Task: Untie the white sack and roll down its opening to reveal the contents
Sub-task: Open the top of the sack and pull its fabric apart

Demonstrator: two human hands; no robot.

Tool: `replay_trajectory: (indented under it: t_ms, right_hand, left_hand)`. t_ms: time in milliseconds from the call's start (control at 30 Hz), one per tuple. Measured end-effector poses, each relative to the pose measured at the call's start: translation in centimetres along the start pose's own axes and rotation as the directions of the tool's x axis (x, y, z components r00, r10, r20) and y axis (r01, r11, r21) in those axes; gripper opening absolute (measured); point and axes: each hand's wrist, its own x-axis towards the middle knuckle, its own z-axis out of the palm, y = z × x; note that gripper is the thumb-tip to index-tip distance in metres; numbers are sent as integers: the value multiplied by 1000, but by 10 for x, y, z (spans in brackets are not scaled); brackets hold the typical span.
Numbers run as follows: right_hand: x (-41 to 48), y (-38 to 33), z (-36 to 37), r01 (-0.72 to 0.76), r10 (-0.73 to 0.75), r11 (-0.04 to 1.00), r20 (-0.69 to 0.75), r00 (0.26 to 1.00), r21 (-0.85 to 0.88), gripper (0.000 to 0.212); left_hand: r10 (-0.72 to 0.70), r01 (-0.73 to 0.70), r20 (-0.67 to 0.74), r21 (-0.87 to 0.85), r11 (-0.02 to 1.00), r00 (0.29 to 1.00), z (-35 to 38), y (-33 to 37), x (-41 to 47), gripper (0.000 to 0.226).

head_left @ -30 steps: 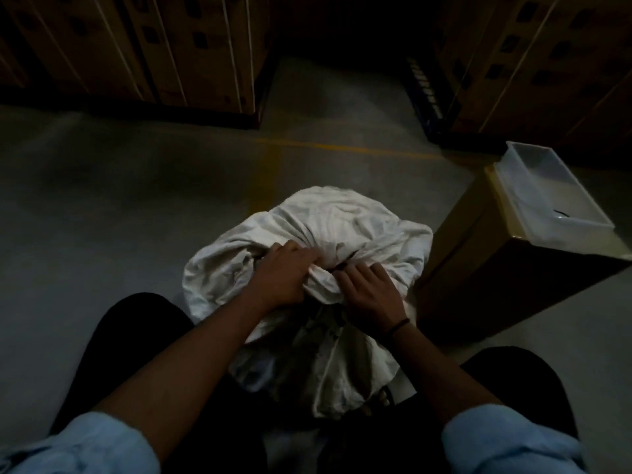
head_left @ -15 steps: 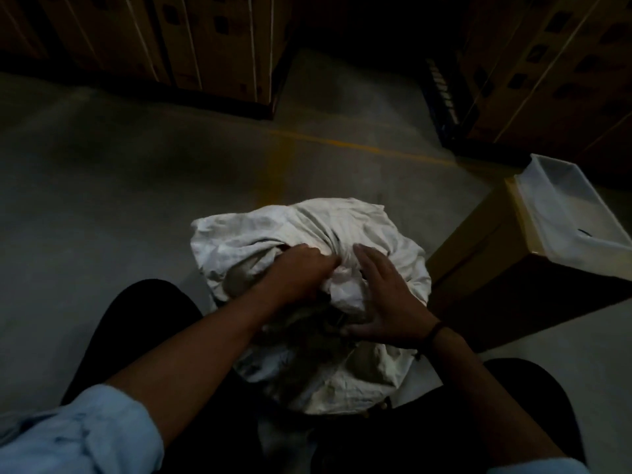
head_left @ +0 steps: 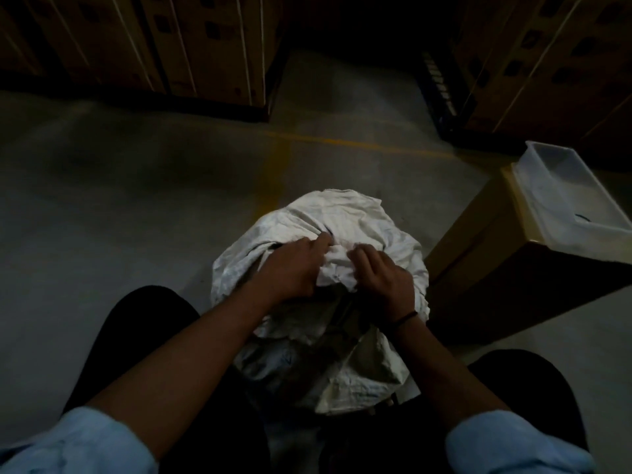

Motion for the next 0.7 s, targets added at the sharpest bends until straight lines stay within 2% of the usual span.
replay_trajectory:
  t_ms: [67,133,200,300,367,400,467,500,533,600,700]
  right_hand:
    - [1,-3,-2,42,-38,998,-71,997,50,19]
    - [1,-10,-1,84,-77,990,-62,995,112,26]
    - [3,-18,1,51,-68,984,93,993,172,41]
    - [9,-24,0,-105,2,959,361,933,264,66]
    - [10,-21,-1,-249,27,884,489,872,395,92]
    - [11,-19,-4,-325,16,805,530,848,496,98]
    - [14,-14,-15,-512,-2,573,626,780,640,83]
    - [15,-9,-21,-587,-26,492,684,729,643,69]
    - [15,-4,-24,-620,-44,470,718,694,628,56]
    - [13,6,-24,-606,-32,541,735,678,583,42]
    - [7,9,-16,-535,18,696,733,680,479,48]
  left_hand:
    - [51,-43,-130,62,997,990,4,1,6,61]
    - [184,-147,-279,148,978,942,10,1,6,46]
    - [238,-183,-347,184,966,907,11,0,2,39]
    - [242,-160,-371,237,958,897,6,-1,3,22]
    - [240,-161,-362,235,959,901,3,-1,5,26]
    - [248,-169,-352,241,956,903,1,0,5,28]
    - [309,-218,-331,284,934,891,4,2,3,27]
    - [345,-244,-329,310,919,879,6,3,3,25]
    - [369,-265,-313,327,907,875,7,5,3,22]
    - [395,-301,-255,340,891,882,11,10,5,18]
    - [404,-343,-160,310,887,900,15,16,7,31]
